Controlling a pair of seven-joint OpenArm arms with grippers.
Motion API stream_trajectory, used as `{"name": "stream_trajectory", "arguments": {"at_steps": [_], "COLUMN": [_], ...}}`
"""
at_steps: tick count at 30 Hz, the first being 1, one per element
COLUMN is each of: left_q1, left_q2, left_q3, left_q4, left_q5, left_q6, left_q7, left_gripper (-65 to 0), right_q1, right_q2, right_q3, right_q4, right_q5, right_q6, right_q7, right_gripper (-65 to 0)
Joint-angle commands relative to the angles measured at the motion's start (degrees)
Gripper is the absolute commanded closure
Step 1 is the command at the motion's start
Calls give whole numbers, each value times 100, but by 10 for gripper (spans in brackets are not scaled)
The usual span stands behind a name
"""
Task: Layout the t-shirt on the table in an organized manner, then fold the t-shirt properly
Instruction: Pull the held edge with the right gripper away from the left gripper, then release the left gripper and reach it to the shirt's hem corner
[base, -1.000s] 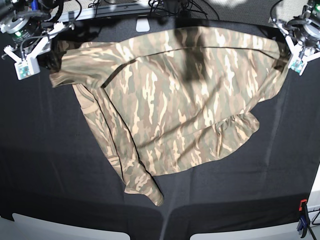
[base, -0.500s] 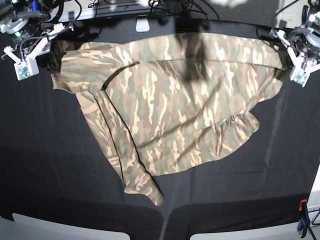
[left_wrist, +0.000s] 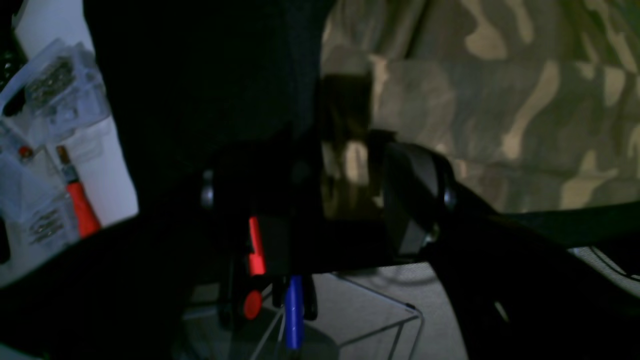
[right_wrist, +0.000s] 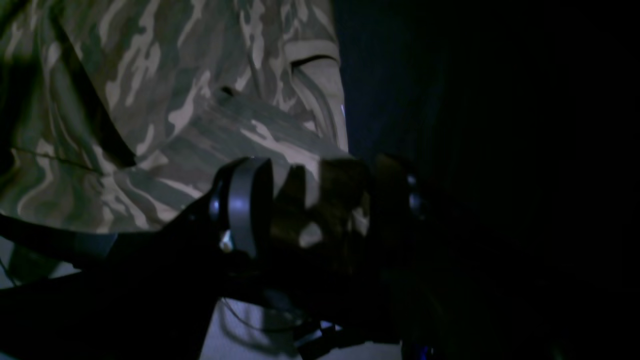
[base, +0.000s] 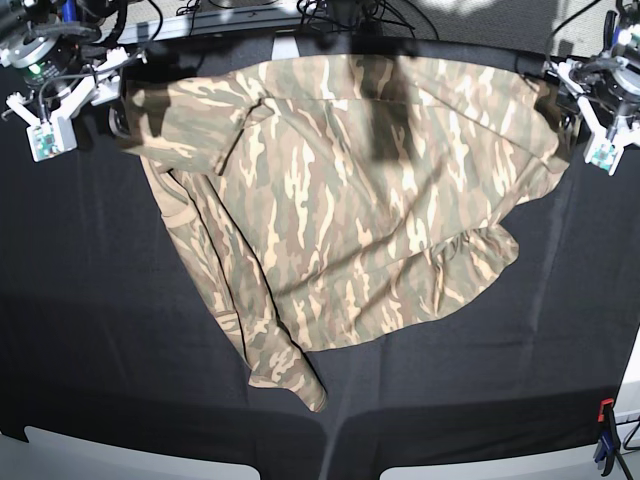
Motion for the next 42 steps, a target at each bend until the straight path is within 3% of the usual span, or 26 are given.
{"name": "stream_trajectory", "arguments": {"at_steps": [1, 8, 12, 18, 24, 28, 38, 42], "left_q1": [-55, -903, -1539, -2374, -3080, -3488, -4315, -4581], "left_q2": [-81, -85, -85, -83, -74, 37, 739, 1071], "left_q3": [-39, -39, -39, -39, -37, -33, -33, -33], "left_q4": [96, 96, 85, -400, -1884, -2747, -4232, -4717], "left_q5": [61, 57, -275, -1119, -2684, -3281, -3283, -2452], "left_q6": [48, 50, 26, -647, -1202, -1578, -1659, -1668], "left_q7": [-114, -151, -625, -800, -562, -398, -713, -933], "left_gripper": [-376, -376, -376, -369, -369, -369, -317, -317], "right_q1": [-20, -20, -20, -20, -20, -20, -20, -20], "right_q2": [61, 61, 61, 61, 61, 61, 59, 59], "right_q3": [39, 39, 39, 39, 39, 39, 39, 39], "right_q4": [101, 101, 101, 101, 101, 101, 101, 101], "right_q5": [35, 37, 37, 39, 107, 350, 376, 376], "right_q6": [-17, -17, -20, -20, -17, -17, -17, -17], "right_q7": [214, 337, 337, 326, 326, 326, 267, 234], "right_gripper": [-319, -319, -319, -319, -319, -319, -319, -319]}}
